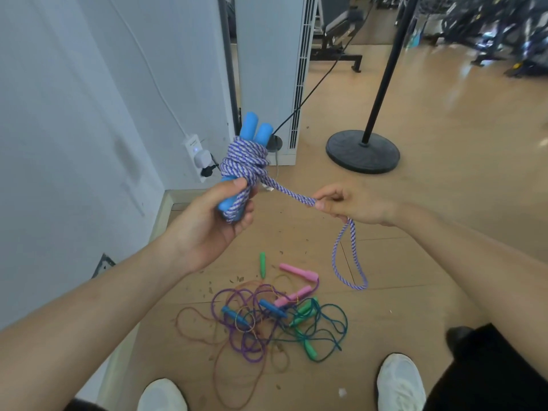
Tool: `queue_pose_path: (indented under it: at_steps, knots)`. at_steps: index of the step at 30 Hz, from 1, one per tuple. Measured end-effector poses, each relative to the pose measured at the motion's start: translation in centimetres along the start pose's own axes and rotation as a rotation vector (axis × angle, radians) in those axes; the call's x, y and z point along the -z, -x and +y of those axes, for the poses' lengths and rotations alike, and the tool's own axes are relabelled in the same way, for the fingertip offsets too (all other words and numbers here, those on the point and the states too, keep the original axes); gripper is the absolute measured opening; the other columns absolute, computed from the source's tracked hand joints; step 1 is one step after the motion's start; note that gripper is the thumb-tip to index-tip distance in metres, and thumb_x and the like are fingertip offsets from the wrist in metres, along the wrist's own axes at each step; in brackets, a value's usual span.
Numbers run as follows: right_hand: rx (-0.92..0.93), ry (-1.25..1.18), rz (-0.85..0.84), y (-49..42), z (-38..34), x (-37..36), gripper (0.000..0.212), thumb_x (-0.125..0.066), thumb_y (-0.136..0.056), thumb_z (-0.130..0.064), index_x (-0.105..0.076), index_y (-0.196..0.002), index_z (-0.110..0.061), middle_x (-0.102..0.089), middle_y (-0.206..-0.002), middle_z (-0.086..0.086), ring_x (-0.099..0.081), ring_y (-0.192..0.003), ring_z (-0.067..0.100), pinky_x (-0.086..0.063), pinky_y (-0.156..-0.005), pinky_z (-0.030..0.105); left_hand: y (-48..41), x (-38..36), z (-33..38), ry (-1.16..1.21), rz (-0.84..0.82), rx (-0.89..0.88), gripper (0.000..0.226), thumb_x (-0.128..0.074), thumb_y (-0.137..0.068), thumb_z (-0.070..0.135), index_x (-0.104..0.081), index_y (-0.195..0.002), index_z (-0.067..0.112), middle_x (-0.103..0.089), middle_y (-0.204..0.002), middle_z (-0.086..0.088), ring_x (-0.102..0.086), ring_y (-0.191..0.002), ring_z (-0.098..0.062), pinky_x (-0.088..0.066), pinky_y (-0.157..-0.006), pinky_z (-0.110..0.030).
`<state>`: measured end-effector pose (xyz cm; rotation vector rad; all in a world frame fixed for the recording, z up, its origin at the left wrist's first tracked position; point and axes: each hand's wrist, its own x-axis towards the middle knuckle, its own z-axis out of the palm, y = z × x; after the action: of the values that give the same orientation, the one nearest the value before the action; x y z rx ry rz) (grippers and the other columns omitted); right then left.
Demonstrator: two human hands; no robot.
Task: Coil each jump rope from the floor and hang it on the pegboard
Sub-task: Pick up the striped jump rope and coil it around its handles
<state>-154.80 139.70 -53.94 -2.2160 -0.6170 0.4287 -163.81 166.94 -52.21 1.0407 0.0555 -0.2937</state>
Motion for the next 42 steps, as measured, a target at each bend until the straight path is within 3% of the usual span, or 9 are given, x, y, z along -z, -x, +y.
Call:
queue_pose_path:
  at_steps: [6,10,14,23,27,31,35,39,42]
  knots:
    - [0.033,0.119,-0.137,0.1,-0.6,-2.3,0.029,-0.059,-0.097,-0.018,-0.064,-0.126,-0.020,-0.054,-0.077,0.014,-0.046,-0.063,0.018,-0.049,-0.056,0.025,-1.2,1.2,0.8,-0.033,0.180,-0.043,0.028,-0.072,-0.084,0.027,-0.062,-0.108,0.016,-0.068,-0.092,0.002,-0.059,-0.070,-0.007,-0.053,-0.062,-0.016]
    - [-0.004,0.123,-0.188,0.5,-1.4,-3.2,0.027,-0.051,-0.101,-0.013,-0.060,-0.125,-0.019,-0.052,-0.070,-0.001,-0.053,-0.058,0.009,-0.050,-0.060,0.025,-2.3,2.6,1.2,-0.094,0.367,-0.086,0.030,-0.075,-0.084,0.026,-0.062,-0.110,0.017,-0.066,-0.096,0.000,-0.060,-0.072,-0.008,-0.054,-0.062,-0.018]
    - [-0.060,-0.010,-0.253,1.1,-2.2,-3.7,0.019,-0.049,-0.101,-0.009,-0.054,-0.118,-0.017,-0.061,-0.072,0.004,-0.059,-0.054,0.011,-0.049,-0.057,0.025,-3.1,3.9,1.3,-0.141,0.562,-0.120,0.049,-0.084,-0.075,0.028,-0.064,-0.118,0.013,-0.066,-0.093,0.002,-0.060,-0.074,-0.010,-0.054,-0.067,-0.024]
    - [0.121,0.349,-0.171,1.7,-3.1,-4.2,0.005,-0.060,-0.096,-0.014,-0.059,-0.092,-0.016,-0.054,-0.074,-0.003,-0.045,-0.065,0.007,-0.038,-0.062,0.026,-3.5,7.1,1.0,-0.749,0.754,-0.237,0.072,-0.091,-0.052,0.035,-0.065,-0.119,0.028,-0.067,-0.109,0.004,-0.069,-0.093,-0.016,-0.059,-0.082,-0.035]
    - [0.185,0.266,-0.044,2.0,-4.3,-3.6,0.014,-0.059,-0.098,-0.019,-0.057,-0.088,-0.029,-0.048,-0.068,-0.010,-0.045,-0.062,0.002,-0.032,-0.058,0.019,-3.2,7.5,0.5,-1.125,0.657,-0.155,0.066,-0.091,-0.058,0.033,-0.066,-0.118,0.029,-0.065,-0.106,0.006,-0.063,-0.090,-0.013,-0.048,-0.065,-0.023]
    - [0.211,0.137,0.188,2.1,-5.1,-2.4,0.009,-0.058,-0.098,-0.017,-0.066,-0.096,-0.014,-0.056,-0.066,-0.017,-0.049,-0.062,0.001,-0.037,-0.059,0.018,-3.0,7.3,-0.6,-1.432,0.464,-0.037,0.071,-0.090,-0.061,0.031,-0.063,-0.126,0.032,-0.065,-0.109,0.006,-0.059,-0.082,-0.012,-0.040,-0.056,-0.018]
    - [0.173,0.025,0.301,1.9,-5.4,-1.5,0.012,-0.058,-0.098,-0.018,-0.069,-0.097,-0.013,-0.055,-0.060,-0.012,-0.051,-0.053,0.001,-0.046,-0.055,0.019,-2.9,6.8,-2.3,-1.557,0.168,0.000,0.072,-0.089,-0.059,0.029,-0.063,-0.125,0.036,-0.065,-0.109,0.008,-0.062,-0.088,-0.014,-0.055,-0.072,-0.030]
    - [0.151,-0.056,0.357,1.3,-4.9,-0.5,0.009,-0.064,-0.095,-0.016,-0.071,-0.090,-0.017,-0.061,-0.064,0.000,-0.054,-0.050,0.004,-0.049,-0.051,0.020,-2.6,5.4,-3.7,-1.798,-0.237,-0.138,0.070,-0.084,-0.057,0.034,-0.058,-0.121,0.046,-0.062,-0.105,0.020,-0.058,-0.095,-0.010,-0.053,-0.080,-0.033]
    - [0.071,-0.152,0.327,0.5,-3.8,1.1,0.008,-0.066,-0.094,-0.015,-0.073,-0.093,-0.012,-0.067,-0.067,0.002,-0.057,-0.051,0.008,-0.051,-0.053,0.024,-1.8,3.5,-3.8,-1.597,-0.443,-0.191,0.066,-0.089,-0.059,0.020,-0.062,-0.116,0.042,-0.063,-0.100,0.022,-0.060,-0.094,-0.007,-0.053,-0.083,-0.031]
